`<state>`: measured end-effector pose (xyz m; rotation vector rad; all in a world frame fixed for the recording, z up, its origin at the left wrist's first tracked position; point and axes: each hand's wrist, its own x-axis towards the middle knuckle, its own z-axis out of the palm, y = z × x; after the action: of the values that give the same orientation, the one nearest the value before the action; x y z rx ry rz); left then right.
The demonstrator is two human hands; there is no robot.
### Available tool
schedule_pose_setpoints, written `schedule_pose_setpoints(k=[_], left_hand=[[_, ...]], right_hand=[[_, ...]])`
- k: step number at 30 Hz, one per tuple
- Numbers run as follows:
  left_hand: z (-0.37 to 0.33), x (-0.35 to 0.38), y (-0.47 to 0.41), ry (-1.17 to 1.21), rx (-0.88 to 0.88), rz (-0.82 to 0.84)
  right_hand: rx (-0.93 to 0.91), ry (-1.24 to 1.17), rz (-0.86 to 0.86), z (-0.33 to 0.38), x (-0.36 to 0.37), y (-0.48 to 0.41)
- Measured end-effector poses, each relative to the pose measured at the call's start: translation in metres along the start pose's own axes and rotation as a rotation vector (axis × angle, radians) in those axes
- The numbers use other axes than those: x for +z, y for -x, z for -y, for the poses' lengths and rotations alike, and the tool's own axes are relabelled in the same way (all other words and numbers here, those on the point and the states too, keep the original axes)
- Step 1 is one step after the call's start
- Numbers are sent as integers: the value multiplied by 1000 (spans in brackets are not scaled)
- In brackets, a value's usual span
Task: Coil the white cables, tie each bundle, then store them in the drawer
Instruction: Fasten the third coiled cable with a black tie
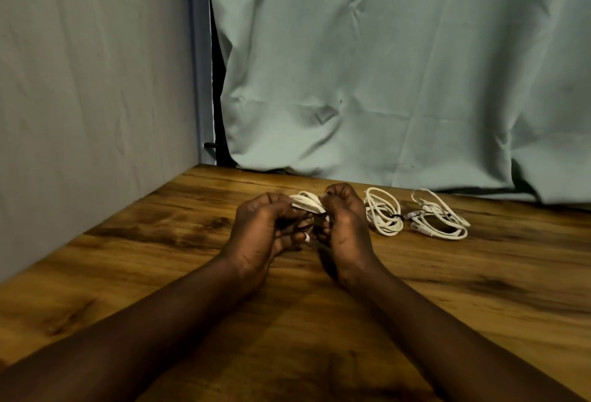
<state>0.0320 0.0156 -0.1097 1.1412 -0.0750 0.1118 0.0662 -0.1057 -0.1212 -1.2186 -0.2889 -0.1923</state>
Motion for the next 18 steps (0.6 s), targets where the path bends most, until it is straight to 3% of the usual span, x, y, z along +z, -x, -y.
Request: schedule_pose_setpoints(k=[9, 13, 18], left_hand=[[-1, -8, 7, -724, 534, 199], [-1, -6, 7, -674, 532, 344], [4, -5, 10, -766, 566, 392]], right_hand=[[-15, 96, -79, 5, -7, -4], [-20, 96, -108, 3, -5, -3], [31, -2, -101, 2, -10, -8]])
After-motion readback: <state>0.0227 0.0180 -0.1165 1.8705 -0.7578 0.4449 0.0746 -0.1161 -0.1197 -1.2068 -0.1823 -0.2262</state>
